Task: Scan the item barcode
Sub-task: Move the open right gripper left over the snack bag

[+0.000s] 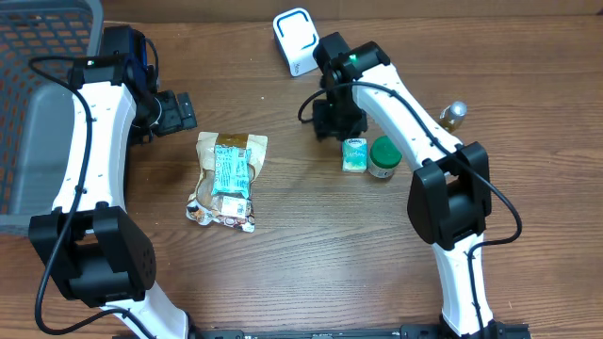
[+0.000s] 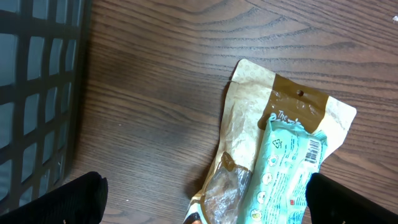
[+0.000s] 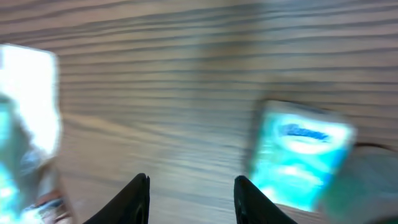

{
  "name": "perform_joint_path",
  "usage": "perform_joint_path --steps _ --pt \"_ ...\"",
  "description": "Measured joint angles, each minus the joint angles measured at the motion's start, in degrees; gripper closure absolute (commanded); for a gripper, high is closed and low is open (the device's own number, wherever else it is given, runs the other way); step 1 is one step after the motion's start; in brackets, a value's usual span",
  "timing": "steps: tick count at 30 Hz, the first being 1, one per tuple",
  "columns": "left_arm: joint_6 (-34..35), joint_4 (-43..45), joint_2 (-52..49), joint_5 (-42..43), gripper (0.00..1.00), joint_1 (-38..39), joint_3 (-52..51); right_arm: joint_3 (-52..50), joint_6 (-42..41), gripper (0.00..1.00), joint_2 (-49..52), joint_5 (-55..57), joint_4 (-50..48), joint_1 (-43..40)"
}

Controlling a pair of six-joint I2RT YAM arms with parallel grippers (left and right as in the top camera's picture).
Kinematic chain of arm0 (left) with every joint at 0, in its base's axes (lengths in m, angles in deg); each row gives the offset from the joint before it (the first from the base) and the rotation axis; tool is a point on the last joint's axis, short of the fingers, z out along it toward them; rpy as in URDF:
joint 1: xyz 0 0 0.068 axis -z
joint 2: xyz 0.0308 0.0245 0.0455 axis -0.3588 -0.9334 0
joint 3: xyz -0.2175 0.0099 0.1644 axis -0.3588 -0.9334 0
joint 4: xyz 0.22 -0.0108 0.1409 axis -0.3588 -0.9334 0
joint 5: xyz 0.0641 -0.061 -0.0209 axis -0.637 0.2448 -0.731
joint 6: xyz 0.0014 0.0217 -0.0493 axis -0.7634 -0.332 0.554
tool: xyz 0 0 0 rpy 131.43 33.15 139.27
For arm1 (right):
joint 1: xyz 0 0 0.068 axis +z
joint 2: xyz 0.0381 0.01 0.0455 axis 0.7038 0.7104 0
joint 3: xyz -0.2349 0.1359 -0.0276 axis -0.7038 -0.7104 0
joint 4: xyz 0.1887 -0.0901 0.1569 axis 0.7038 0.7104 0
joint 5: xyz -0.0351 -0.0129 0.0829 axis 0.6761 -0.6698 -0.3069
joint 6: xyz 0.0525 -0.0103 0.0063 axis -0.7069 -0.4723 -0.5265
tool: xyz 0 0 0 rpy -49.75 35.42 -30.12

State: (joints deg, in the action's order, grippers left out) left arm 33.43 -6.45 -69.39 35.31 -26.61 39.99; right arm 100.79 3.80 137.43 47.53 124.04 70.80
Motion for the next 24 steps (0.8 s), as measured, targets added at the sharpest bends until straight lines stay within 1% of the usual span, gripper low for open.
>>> perform_joint_path --steps 5,9,11,19,24 --pt "0.0 0.0 0.0 0.0 0.01 0.0 0.0 0.0 -0.2 0.59 0.0 -5.9 -2.9 2.7" --pt "0.0 0.0 0.0 0.0 0.0 0.0 0.0 0.0 -1.1 0.59 0.0 -8.0 -5.2 6.5" --pt "0.0 0.0 0.0 0.0 0.01 0.0 0.0 0.0 -1.5 0.56 0.0 -8.7 -6.8 8.9" --pt "0.0 0.0 0.0 0.0 0.0 0.0 0.0 0.0 -4.5 0.54 0.0 -9.1 -11.9 15.4" --pt "0.0 0.0 0.0 0.0 0.0 0.0 0.0 0.0 -5.8 0.54 0.0 -7.8 -13.2 17.5"
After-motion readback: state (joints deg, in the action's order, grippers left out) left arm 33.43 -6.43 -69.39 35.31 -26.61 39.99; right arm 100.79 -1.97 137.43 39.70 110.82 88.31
